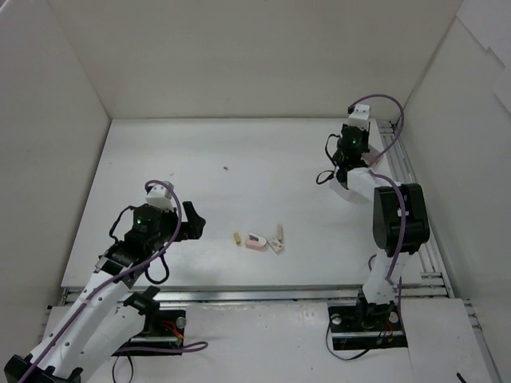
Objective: Sort the stationery into containers
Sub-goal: Place the pen in the storage box.
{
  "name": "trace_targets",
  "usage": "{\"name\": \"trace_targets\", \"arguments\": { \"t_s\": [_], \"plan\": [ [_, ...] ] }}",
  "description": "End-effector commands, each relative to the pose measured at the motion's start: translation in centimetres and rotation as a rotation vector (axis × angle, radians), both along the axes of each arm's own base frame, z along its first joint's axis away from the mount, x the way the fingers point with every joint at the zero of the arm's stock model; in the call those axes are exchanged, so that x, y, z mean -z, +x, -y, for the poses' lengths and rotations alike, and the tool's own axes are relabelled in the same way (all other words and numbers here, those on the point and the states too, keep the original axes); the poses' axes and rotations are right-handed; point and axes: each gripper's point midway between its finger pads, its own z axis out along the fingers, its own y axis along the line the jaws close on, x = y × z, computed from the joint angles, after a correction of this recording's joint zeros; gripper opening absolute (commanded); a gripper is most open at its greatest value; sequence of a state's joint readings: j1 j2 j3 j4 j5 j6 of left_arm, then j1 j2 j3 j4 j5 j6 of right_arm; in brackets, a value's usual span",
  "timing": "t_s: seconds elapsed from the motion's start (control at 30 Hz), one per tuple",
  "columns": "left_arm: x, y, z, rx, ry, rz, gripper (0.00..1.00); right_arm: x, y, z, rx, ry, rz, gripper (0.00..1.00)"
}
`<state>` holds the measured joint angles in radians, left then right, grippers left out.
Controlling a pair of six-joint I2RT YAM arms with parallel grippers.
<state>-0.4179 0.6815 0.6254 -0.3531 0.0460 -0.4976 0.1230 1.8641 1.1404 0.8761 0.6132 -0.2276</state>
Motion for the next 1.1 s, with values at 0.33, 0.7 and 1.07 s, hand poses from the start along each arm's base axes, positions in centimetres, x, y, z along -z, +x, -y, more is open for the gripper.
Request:
{"name": "trace_targets", "arguments": {
  "t_s": [0.33,0.7,1.07],
  "plan": [
    [-3.4,1.1,1.0,0.036,-0.044,0.117,1.0,-6.2,1.4,2.4,0.08,-0.066,0.209,0.0],
    [-3.3,1.2,1.3,0.049,-0.045,0.118,1.0,-4.4,2.1,3.8,0.079,-0.098,0.174,0.03],
    [-3.4,1.2,1.4,0.056,-0.046,0.121,1.0,-2.4,0.5,3.7,0.074,-0.044,0.169,0.15]
  ]
}}
